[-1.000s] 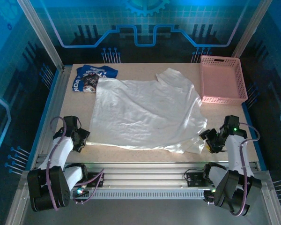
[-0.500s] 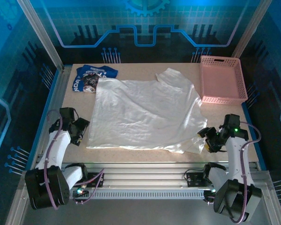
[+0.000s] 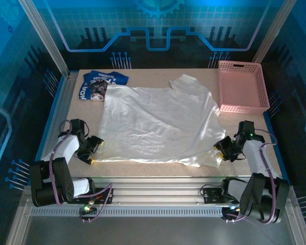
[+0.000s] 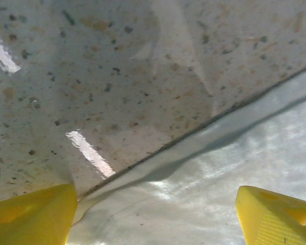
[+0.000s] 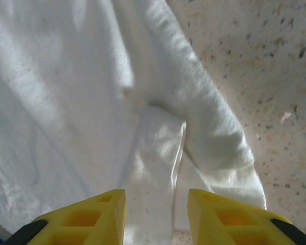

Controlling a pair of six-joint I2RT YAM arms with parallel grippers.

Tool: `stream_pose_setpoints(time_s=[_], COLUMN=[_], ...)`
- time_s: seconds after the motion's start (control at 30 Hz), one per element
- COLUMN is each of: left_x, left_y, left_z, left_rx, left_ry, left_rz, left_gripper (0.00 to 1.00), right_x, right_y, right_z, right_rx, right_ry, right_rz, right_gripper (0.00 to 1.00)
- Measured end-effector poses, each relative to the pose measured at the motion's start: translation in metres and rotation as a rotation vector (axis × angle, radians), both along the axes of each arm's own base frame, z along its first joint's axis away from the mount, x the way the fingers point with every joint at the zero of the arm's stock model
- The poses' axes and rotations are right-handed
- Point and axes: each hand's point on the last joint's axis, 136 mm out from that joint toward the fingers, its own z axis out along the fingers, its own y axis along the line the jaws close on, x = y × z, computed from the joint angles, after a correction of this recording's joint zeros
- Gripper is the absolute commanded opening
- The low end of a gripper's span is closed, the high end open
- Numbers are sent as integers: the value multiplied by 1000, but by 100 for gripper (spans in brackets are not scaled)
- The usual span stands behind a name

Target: Fold and stack the t-shirts

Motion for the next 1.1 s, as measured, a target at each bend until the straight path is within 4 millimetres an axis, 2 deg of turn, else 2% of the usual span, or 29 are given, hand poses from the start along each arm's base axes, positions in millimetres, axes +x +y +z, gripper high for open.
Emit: stream_pose_setpoints(time_s=[0.17, 0.37, 0.4, 0.53, 0.6, 0.63, 0.73, 1.1], left_x=[-1, -7, -8, -16, -20, -23, -29, -28], left_y=[2, 4, 5, 7, 8, 8, 9, 11], left_z=[-2, -5, -6, -10, -11, -12, -12, -8], left_rx=[-11, -15, -14, -13, -11, -9, -10, 2], left_ry=[0, 15, 20, 49, 68, 80, 107, 86], left_rz=[17, 38, 40, 56, 61, 60, 67, 52], left_gripper=[76, 59, 54, 34, 24, 17, 1, 0], right_x=[7, 13, 14, 17, 17, 18, 19, 28], right_y=[-4, -9, -9, -11, -12, -12, -13, -15], right_z=[-11, -25, -27, -34, -36, -36, -35, 3], right_rx=[-11, -21, -24, -39, -44, -44, -52, -99], right_ry=[18, 44, 46, 57, 61, 62, 60, -56], right_rz=[5, 7, 10, 20, 25, 20, 17, 22], right_gripper=[41, 39, 37, 12, 4, 1, 0, 0])
